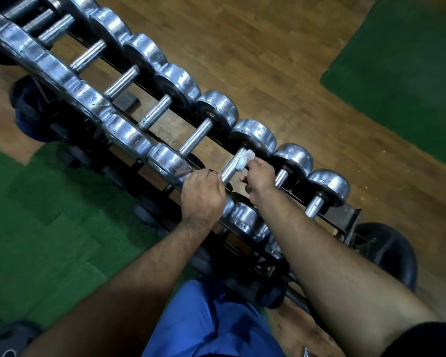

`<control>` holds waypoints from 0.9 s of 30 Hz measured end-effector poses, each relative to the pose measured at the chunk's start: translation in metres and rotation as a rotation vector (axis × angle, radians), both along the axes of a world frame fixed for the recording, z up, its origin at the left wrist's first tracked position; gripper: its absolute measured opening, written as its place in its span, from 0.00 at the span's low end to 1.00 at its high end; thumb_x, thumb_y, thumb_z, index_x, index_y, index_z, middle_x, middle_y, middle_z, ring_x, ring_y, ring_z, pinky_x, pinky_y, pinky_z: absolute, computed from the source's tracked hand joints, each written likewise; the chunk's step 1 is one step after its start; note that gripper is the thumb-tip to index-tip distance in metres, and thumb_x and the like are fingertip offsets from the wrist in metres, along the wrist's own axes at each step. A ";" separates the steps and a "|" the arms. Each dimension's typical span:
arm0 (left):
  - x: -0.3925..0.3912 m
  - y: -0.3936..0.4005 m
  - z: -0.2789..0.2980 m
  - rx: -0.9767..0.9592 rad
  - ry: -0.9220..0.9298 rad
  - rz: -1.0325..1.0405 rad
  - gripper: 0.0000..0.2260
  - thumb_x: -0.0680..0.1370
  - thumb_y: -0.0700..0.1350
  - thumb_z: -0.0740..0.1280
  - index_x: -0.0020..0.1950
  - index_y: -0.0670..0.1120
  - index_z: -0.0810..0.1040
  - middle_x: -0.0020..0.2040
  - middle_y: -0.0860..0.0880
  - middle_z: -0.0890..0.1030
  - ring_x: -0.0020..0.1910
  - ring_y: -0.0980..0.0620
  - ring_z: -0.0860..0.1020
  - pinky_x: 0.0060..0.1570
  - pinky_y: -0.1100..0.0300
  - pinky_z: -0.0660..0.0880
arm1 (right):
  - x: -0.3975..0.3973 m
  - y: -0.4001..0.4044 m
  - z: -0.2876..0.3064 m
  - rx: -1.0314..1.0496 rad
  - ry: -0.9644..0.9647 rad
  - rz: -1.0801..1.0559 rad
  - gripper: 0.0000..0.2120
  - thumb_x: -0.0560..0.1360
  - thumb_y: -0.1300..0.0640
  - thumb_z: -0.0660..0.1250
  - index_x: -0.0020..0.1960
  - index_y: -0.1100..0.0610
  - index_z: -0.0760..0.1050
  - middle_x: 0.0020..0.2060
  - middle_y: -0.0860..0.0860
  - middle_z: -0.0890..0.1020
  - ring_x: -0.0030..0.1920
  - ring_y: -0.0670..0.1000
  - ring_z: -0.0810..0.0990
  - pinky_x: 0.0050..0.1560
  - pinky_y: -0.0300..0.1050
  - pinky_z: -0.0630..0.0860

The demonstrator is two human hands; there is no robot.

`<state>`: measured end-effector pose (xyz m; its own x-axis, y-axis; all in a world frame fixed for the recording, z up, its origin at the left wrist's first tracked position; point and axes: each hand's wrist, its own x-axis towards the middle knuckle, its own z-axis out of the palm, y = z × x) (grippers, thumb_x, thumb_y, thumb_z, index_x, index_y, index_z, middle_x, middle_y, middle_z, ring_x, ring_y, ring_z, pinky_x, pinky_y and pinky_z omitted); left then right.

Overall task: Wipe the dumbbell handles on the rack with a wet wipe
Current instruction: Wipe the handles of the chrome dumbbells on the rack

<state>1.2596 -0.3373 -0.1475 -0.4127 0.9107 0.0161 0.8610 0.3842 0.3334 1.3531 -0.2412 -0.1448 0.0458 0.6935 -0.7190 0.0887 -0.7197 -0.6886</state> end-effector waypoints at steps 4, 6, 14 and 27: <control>-0.002 0.000 -0.003 0.020 -0.041 -0.011 0.14 0.81 0.46 0.55 0.45 0.44 0.78 0.39 0.49 0.77 0.41 0.50 0.75 0.50 0.53 0.73 | -0.010 0.011 0.000 -0.118 0.070 0.001 0.12 0.82 0.55 0.58 0.49 0.54 0.80 0.30 0.47 0.76 0.23 0.42 0.68 0.21 0.35 0.59; -0.002 -0.001 -0.004 0.024 -0.050 -0.012 0.14 0.82 0.46 0.55 0.45 0.45 0.78 0.39 0.49 0.77 0.41 0.50 0.74 0.50 0.54 0.73 | -0.012 0.010 -0.001 -0.152 0.081 0.020 0.14 0.81 0.56 0.57 0.46 0.53 0.81 0.27 0.46 0.74 0.23 0.42 0.66 0.22 0.34 0.57; -0.005 -0.001 -0.010 0.044 -0.055 -0.024 0.14 0.81 0.47 0.55 0.44 0.45 0.78 0.39 0.49 0.77 0.41 0.49 0.75 0.49 0.51 0.73 | -0.007 0.022 -0.012 -0.306 0.321 -0.151 0.10 0.82 0.60 0.57 0.43 0.55 0.73 0.24 0.47 0.73 0.19 0.40 0.64 0.17 0.31 0.56; -0.005 -0.002 -0.009 0.057 -0.054 -0.024 0.13 0.80 0.47 0.56 0.42 0.45 0.77 0.37 0.49 0.76 0.40 0.47 0.74 0.47 0.51 0.72 | -0.006 0.022 -0.005 -0.219 0.203 -0.086 0.14 0.80 0.63 0.56 0.38 0.56 0.74 0.27 0.49 0.70 0.24 0.42 0.62 0.19 0.30 0.55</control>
<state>1.2547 -0.3390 -0.1569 -0.3921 0.9187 0.0467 0.8500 0.3424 0.4003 1.3467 -0.2196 -0.1497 -0.0628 0.5212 -0.8511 -0.1024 -0.8517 -0.5140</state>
